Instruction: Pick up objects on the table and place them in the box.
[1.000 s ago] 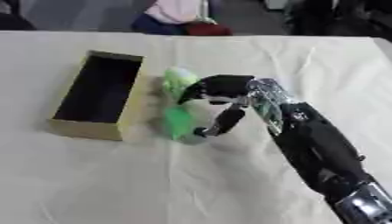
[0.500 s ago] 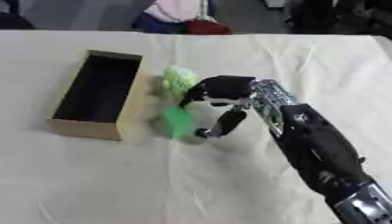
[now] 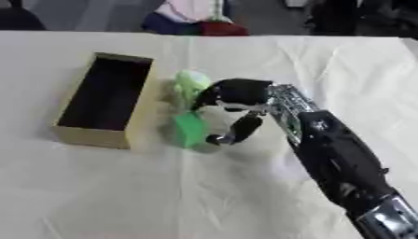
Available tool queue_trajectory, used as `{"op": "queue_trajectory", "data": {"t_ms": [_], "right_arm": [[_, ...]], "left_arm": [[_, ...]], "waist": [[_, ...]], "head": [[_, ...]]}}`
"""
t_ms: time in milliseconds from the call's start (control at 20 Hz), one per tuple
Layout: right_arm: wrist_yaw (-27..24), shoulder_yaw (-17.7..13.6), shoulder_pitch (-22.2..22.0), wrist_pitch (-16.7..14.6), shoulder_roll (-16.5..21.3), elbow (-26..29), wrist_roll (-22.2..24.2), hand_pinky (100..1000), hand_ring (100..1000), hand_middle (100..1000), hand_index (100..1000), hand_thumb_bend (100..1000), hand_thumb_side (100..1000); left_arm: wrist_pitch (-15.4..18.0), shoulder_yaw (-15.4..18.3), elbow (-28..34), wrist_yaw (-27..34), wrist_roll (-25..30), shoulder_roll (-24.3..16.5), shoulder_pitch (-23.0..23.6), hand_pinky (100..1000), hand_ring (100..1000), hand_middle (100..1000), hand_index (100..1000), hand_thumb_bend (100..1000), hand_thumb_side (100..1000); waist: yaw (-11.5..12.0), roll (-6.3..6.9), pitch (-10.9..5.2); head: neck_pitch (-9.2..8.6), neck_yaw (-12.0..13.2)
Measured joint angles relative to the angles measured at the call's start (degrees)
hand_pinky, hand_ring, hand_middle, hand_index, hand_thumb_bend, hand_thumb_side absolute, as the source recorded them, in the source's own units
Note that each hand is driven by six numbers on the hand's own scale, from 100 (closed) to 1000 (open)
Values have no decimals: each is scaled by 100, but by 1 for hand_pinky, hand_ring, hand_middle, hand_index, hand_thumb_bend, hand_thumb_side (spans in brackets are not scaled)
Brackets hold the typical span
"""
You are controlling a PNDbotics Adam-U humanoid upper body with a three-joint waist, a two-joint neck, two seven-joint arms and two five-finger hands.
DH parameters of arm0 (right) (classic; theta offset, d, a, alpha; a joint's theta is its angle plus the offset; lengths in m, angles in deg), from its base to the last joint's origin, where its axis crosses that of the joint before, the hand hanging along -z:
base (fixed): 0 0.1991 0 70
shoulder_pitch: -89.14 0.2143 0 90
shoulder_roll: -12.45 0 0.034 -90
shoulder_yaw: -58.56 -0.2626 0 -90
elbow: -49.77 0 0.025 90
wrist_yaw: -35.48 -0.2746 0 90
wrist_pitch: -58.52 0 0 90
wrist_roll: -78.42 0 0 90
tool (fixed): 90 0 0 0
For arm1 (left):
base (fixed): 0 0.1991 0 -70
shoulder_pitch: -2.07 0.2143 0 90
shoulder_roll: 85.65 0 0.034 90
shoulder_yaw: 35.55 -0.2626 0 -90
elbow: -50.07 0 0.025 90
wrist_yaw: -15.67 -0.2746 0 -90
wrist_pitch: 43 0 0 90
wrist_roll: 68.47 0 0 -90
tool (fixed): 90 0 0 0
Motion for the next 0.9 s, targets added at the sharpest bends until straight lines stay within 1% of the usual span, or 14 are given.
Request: {"op": "queue_trajectory", "data": {"t_ms": [400, 900], "right_arm": [[200, 8, -2, 116, -156, 72, -5, 850, 813, 767, 907, 305, 681], [352, 41, -56, 267, -262, 147, 216, 833, 779, 734, 904, 303, 697]], "left_arm": [[10, 0, 0, 0, 41, 2, -5, 729, 643, 710, 857, 100, 786], [2, 0, 0, -2, 94, 50, -5, 729, 642, 710, 857, 100, 787]], "waist": [[32, -2, 27], [60, -7, 28]], "head": [[0, -15], [0, -34]]}}
